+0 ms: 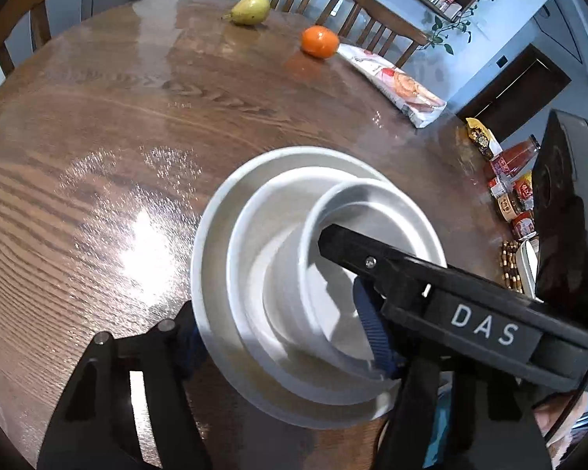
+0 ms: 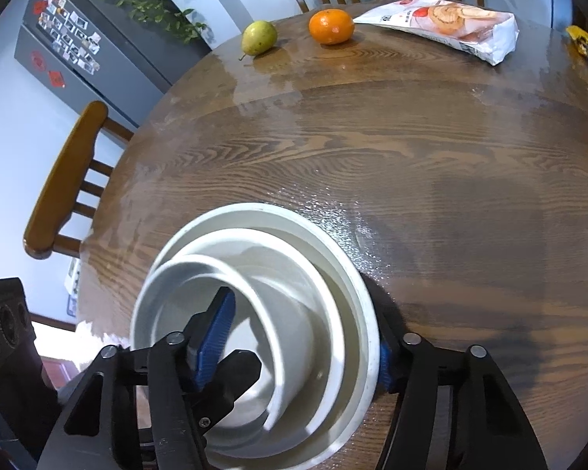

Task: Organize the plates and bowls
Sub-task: 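Lift the nested bowl stack with the right tool and carry it to the plate stack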

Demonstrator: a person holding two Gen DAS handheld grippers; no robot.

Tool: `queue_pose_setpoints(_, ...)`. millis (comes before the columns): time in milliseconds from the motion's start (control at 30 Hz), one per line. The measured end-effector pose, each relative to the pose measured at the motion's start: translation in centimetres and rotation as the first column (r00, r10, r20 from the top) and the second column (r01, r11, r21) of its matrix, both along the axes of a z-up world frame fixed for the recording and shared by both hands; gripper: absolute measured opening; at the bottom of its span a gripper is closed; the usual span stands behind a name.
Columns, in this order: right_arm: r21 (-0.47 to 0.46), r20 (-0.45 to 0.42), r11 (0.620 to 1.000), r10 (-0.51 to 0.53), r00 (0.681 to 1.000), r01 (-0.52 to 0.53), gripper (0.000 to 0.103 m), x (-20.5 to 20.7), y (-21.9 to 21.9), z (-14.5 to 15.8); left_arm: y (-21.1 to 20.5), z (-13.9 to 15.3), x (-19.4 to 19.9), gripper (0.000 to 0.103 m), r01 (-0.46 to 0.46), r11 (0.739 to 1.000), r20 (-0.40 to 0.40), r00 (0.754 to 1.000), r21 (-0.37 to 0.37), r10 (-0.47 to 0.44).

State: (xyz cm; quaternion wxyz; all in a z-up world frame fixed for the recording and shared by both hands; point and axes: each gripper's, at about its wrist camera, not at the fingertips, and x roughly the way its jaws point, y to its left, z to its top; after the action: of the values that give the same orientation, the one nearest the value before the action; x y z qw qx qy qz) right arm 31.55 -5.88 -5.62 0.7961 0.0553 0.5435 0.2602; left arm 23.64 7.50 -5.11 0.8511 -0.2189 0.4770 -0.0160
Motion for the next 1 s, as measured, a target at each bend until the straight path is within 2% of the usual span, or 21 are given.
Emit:
queue_pose_setpoints(533,0.029,-0.021,0.999,-0.03,0.999,0.03,0.051,-0.4,-0.9,-0.1,0.3,0.0,-0.7,0.059,-0.029,0.999,-0.048,0.998,-0.038,0.028)
queue_pose_setpoints(1000,0.029,0.057,0.998,-0.057,0.997,0.055,0.05,-3.0,-2.9,3.4,-2.2,3.1,-3.3,0.059,0.003,0.999,0.012,1.0,-0.043,-0.003)
